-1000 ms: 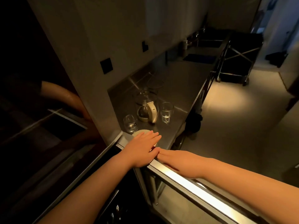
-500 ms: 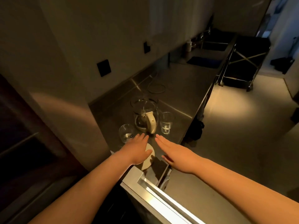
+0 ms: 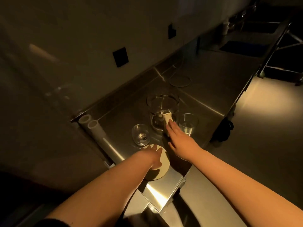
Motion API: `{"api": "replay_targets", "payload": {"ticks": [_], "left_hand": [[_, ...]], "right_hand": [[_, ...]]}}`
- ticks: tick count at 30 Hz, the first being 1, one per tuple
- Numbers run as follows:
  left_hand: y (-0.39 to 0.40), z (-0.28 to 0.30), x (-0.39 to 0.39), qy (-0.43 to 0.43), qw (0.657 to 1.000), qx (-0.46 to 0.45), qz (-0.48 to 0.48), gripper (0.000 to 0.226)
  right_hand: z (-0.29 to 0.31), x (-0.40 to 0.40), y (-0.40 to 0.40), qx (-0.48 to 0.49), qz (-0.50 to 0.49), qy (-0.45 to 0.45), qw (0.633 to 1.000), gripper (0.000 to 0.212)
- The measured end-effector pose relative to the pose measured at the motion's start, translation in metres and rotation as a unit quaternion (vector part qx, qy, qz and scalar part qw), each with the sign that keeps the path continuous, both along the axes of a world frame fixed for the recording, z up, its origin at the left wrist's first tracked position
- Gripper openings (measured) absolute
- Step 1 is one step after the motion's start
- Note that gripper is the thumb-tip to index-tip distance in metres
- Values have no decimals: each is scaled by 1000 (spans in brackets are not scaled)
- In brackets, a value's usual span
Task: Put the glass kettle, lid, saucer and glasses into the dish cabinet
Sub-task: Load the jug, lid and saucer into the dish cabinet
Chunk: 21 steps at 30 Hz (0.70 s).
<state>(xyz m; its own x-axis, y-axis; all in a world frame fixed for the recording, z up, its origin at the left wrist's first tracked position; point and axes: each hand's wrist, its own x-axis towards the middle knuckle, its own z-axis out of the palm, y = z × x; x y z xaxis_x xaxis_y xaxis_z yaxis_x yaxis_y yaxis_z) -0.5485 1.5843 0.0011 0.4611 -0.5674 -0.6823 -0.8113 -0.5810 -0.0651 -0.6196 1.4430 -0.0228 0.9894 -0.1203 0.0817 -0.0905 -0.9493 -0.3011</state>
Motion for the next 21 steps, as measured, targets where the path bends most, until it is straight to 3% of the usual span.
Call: {"api": "replay_targets", "payload": {"ticks": [13, 17, 21], "left_hand": [[-14, -51, 24, 9, 997, 73, 16, 78], [-21, -54, 22, -10, 998, 63, -10, 80], [-25, -51, 20, -29, 999, 27, -28, 66]], "right_hand": [[-16, 36, -15, 43, -35, -34, 998, 67], [-21, 41, -11, 68, -70, -80, 992, 63], [-25, 53, -6, 100, -111, -110, 983, 58]]}}
